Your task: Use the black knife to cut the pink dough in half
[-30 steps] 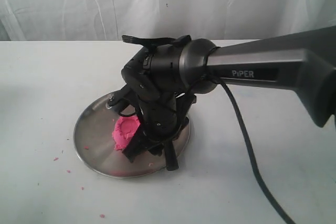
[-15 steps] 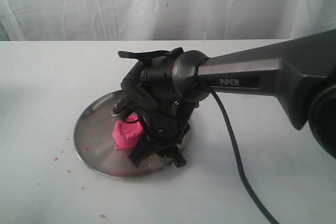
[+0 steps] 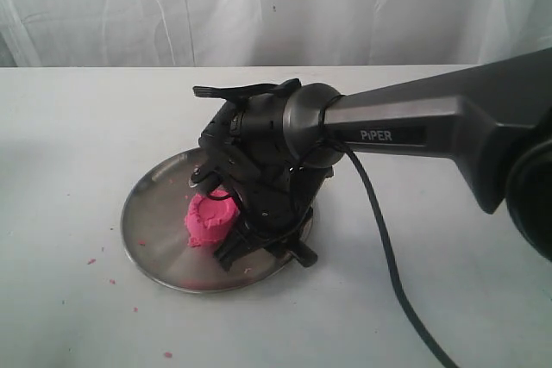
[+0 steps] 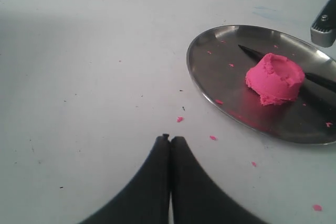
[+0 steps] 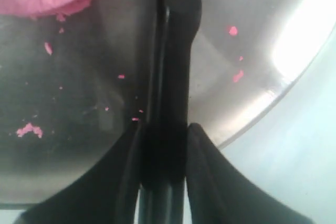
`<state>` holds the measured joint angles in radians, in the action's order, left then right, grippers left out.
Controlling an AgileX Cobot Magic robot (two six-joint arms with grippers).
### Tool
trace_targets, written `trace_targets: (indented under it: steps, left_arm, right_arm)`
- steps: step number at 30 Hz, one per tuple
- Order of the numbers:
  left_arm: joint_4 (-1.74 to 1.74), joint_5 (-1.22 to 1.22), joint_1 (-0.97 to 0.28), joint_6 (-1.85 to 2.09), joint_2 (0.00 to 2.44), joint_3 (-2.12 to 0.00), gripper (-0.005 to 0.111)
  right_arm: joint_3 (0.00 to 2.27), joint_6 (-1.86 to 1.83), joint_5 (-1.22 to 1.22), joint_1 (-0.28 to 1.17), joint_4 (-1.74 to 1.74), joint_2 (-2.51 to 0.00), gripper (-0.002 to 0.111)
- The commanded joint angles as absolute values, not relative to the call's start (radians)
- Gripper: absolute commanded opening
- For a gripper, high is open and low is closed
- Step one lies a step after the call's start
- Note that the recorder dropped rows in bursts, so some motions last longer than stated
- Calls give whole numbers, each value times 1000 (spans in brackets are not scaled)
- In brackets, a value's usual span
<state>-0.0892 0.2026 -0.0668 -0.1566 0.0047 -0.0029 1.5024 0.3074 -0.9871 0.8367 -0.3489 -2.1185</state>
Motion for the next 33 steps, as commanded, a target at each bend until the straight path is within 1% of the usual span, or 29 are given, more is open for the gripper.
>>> trace_targets:
  steps: [1,3,13,18,21,25,29,33]
  left_arm:
    - [-104,200,-72,-157,0,0,0]
    - [-104,200,-72,-157,0,0,0]
    - [-104,200,-72,-157,0,0,0]
    - [-104,200,-72,-157,0,0,0]
    - [-104,200,-72,-157,0,0,0]
    - [-104,200,-72,-157,0,0,0]
    - [-104,200,-72,-157,0,0,0]
    - [-104,200,-72,-157,0,0,0]
  right_arm:
    - [1505,372,-969,836,-375,-2115,3]
    - [1505,372,-953,836,-375,-2111,0]
    - [1505,397,-939,813,-385,-2037,0]
    - [1505,320,-930,773,-289,-1954,0]
    - [1505,185,-934,725,-139,-1899,0]
    - [1504,-92,-951,632,225,-1832,0]
    - [1499,-309,-1051,539,501,-1809,0]
    - [1450,-447,-1151,476,676,-1809,0]
